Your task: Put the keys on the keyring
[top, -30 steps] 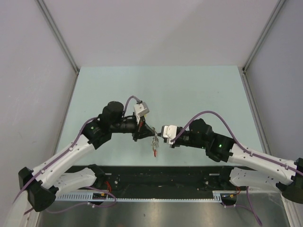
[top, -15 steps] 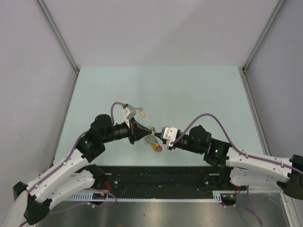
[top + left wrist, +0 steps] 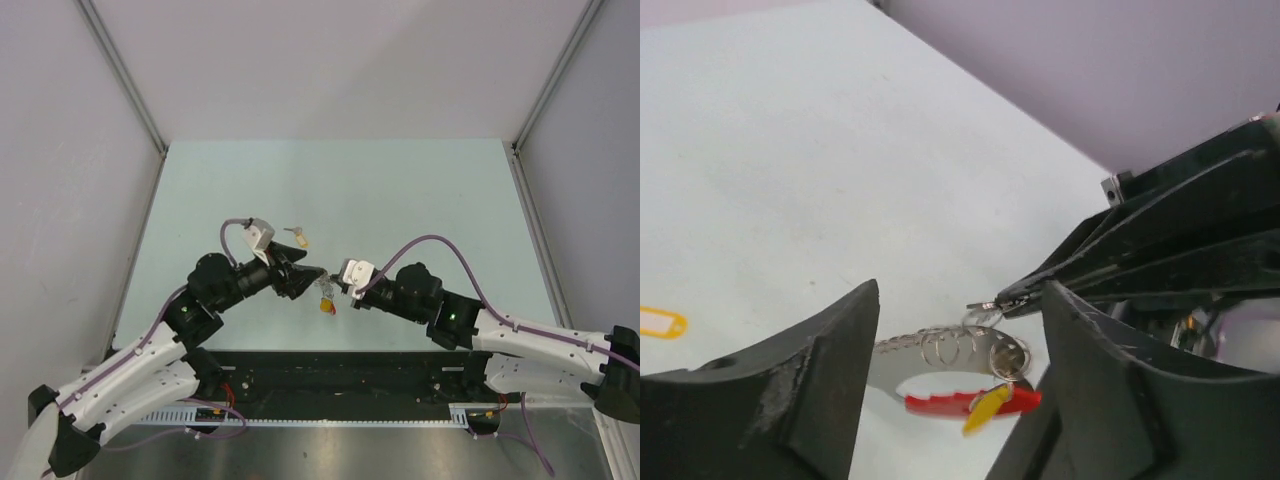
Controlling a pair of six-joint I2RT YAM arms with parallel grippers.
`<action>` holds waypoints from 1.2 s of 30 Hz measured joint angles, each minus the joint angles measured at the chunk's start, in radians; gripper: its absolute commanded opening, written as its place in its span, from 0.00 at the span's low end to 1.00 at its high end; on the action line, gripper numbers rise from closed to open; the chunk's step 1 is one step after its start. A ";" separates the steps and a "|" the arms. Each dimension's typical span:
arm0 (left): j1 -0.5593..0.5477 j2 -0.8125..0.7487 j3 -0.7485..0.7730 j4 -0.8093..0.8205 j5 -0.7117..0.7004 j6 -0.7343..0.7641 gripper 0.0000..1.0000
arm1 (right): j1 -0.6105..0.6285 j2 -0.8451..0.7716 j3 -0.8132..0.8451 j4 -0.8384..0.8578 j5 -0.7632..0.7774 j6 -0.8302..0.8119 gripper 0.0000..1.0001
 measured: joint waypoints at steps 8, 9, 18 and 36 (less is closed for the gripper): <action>0.050 -0.120 0.069 -0.133 -0.213 0.074 1.00 | -0.236 0.022 0.027 -0.130 0.000 0.062 0.00; 0.064 -0.125 0.092 -0.161 -0.242 0.087 1.00 | -0.274 0.038 0.042 -0.138 0.000 0.073 0.00; 0.169 -0.165 0.148 -0.353 -0.468 0.158 1.00 | -0.580 0.311 0.198 -0.123 -0.002 0.159 0.00; 0.205 -0.316 0.075 -0.470 -0.683 0.174 1.00 | -0.632 0.498 0.145 -0.242 -0.049 0.406 0.05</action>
